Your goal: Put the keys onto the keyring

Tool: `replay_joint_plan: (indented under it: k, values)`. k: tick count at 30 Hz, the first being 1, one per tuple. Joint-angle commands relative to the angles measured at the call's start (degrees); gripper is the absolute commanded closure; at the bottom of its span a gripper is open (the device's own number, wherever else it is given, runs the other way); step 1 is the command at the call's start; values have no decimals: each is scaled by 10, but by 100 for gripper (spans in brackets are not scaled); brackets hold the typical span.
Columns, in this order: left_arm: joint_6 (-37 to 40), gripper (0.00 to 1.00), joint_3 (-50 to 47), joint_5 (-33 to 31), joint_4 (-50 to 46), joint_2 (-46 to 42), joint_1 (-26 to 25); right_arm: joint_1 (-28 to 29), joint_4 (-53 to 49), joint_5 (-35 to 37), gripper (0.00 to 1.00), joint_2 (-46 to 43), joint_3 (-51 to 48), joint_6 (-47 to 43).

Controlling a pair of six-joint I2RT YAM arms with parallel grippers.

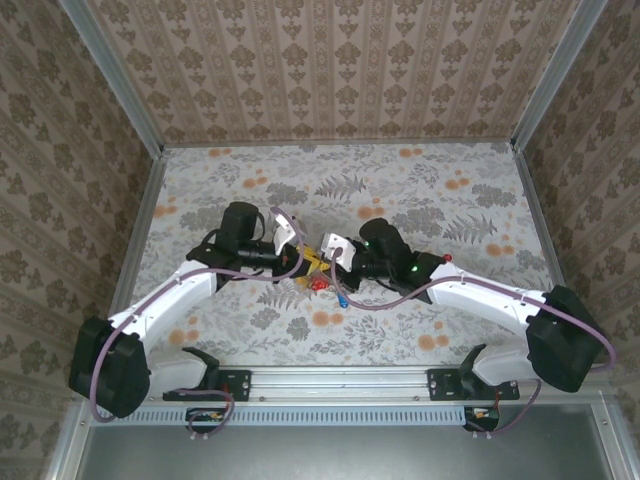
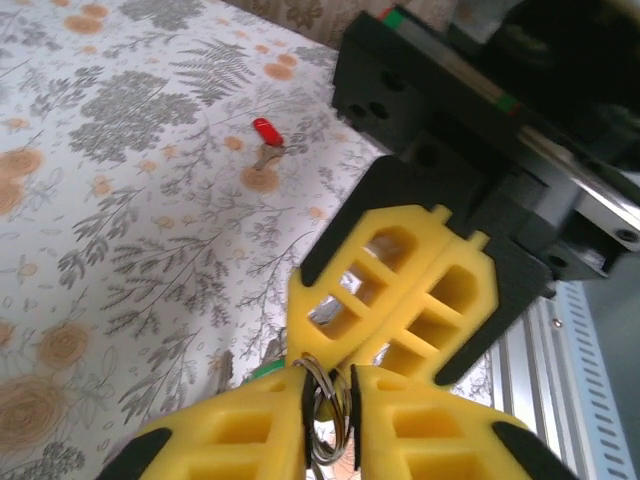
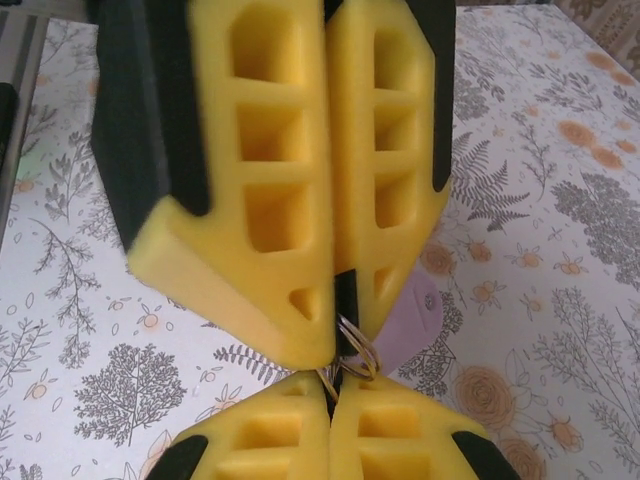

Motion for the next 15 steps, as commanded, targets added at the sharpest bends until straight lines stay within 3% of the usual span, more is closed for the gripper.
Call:
replay_joint_plan:
  k: [1, 6, 12, 15]
  values:
    - [-14, 73, 14, -57, 23, -13, -7, 15, -6, 17, 100, 4, 23, 38]
    - [-30, 69, 14, -68, 32, -11, -17, 26, -7, 53, 100, 13, 26, 52]
    - [-23, 83, 27, -76, -4, -11, -15, 27, -1, 56, 100, 13, 22, 53]
    - [-13, 81, 31, -76, -22, -12, -14, 26, 0, 56, 100, 12, 21, 53]
